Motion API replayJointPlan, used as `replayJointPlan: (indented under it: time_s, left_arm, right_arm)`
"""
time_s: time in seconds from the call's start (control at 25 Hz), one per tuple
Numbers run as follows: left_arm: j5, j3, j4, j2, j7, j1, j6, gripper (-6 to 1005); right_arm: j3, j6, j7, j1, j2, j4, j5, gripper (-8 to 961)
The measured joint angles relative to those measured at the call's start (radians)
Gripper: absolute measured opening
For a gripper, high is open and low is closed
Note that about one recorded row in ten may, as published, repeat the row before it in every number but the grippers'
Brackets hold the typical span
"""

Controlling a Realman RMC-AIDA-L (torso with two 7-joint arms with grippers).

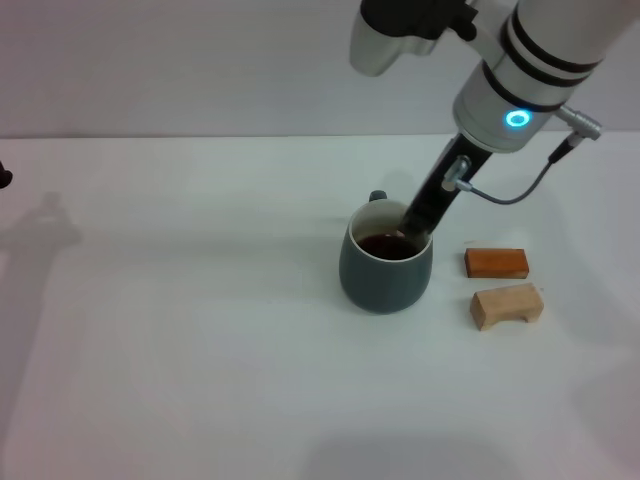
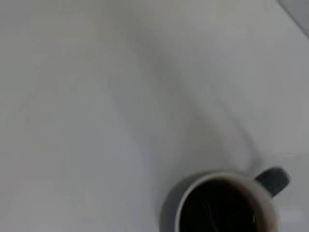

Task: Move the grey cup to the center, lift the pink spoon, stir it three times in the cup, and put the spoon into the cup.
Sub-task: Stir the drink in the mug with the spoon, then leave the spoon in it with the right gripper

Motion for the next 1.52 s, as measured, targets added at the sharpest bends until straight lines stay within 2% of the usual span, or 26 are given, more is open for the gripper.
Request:
replayJointPlan:
  time_s: [0.2,0.4,0.6,0.76,0.96,1.08,1.28,1.52]
  left_arm:
    - [0.0,0.0,-0.001,0.0,0.0,-0.008,-0.004,-2]
    - [0.0,0.0,-0.003,0.0,0.0,-0.011,-0.005,-2]
    - [0.0,0.0,-0.004,0.0,0.0,-0.012,-0.006,-2]
    - [0.0,0.0,-0.005,0.0,0.0,-0.013,-0.007,-2]
    - [0.0,-0.001,-0.006,0.0,0.0,-0.013,-0.007,-2]
    - [0.0,-0.002,-0.007,0.001,0.0,-0.013,-0.007,-2]
    - [0.0,-0.01,-0.013,0.002,0.0,-0.013,-0.004,-2]
    - [0.0,-0.01,-0.013,0.002,0.0,-0.011,0.0,-2]
  right_arm:
    - [0.009,-0.07,0.008,0.007,-0.003,-0.021,-0.044,128]
    - [0.01,-0.051,0.013,0.008,-0.008,-0.028,-0.071,128]
    - [0.006,-0.002,-0.005,0.011,0.0,-0.021,-0.031,128]
    - [0.007,-0.012,-0.008,0.02,0.005,-0.017,0.017,127]
    - [0.009,-0.072,0.018,0.024,0.005,-0.018,-0.033,127]
    - [0.004,-0.061,0.021,0.024,0.006,-0.024,-0.058,127]
    - [-0.003,-0.018,0.005,0.019,0.011,-0.022,-0.005,127]
    - [-0.005,-0.032,0.013,0.015,0.012,-0.023,0.016,126]
